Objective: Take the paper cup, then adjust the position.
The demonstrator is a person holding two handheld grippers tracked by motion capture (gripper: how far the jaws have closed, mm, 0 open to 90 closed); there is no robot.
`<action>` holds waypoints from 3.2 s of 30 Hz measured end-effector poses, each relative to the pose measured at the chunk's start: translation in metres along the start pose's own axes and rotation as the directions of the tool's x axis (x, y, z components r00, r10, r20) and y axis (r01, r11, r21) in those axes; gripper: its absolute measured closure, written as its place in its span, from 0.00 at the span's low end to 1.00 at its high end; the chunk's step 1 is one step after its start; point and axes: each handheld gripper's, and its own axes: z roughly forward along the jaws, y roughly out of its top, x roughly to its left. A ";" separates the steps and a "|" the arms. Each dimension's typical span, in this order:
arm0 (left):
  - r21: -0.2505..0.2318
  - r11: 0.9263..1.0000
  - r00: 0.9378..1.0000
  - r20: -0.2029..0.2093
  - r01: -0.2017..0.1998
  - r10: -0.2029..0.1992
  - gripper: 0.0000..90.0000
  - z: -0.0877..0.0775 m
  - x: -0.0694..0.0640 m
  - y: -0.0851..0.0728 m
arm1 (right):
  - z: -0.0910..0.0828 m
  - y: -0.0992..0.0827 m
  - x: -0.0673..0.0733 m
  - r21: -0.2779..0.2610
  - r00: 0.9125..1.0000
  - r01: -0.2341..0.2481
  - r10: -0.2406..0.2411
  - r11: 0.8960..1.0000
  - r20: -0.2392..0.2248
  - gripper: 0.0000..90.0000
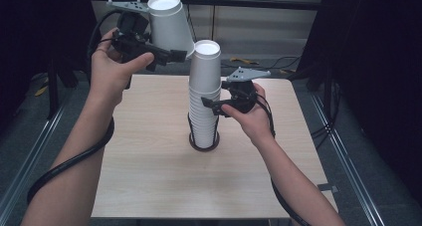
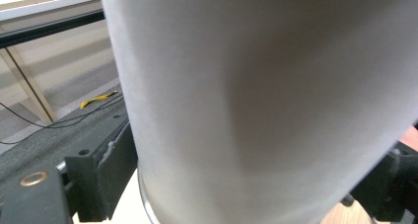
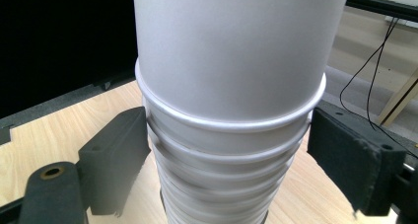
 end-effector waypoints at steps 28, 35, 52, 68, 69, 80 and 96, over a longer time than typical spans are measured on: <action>0.099 0.995 0.999 -0.034 0.008 -0.004 0.12 -0.011 0.012 -0.060 | -0.008 -0.021 -0.003 0.030 0.999 0.030 -0.029 0.999 -0.034 0.16; 0.131 0.991 0.999 -0.034 0.015 -0.011 0.12 -0.012 0.013 -0.079 | -0.012 -0.028 -0.005 0.023 0.998 0.027 -0.025 0.999 -0.058 0.16; 0.236 0.972 0.999 -0.037 0.000 0.009 0.13 -0.014 0.012 -0.109 | -0.018 -0.041 -0.006 0.034 0.997 0.033 -0.030 0.999 -0.077 0.16; 0.316 0.949 1.000 -0.017 -0.018 0.024 0.14 -0.010 0.002 -0.137 | -0.027 -0.057 -0.010 0.054 0.995 0.033 -0.028 0.998 -0.093 0.16; 0.317 0.948 1.000 -0.015 -0.015 0.021 0.14 -0.010 0.002 -0.138 | -0.027 -0.057 -0.010 0.054 0.995 0.033 -0.028 0.998 -0.093 0.16; 0.364 0.931 1.000 0.011 -0.031 0.029 0.14 -0.002 -0.004 -0.160 | -0.030 -0.066 -0.010 0.057 0.993 0.037 -0.030 0.998 -0.111 0.16; 0.441 0.894 0.996 0.063 -0.084 0.063 0.14 0.011 -0.020 -0.177 | -0.034 -0.079 -0.010 0.067 0.990 0.031 -0.021 0.997 -0.139 0.16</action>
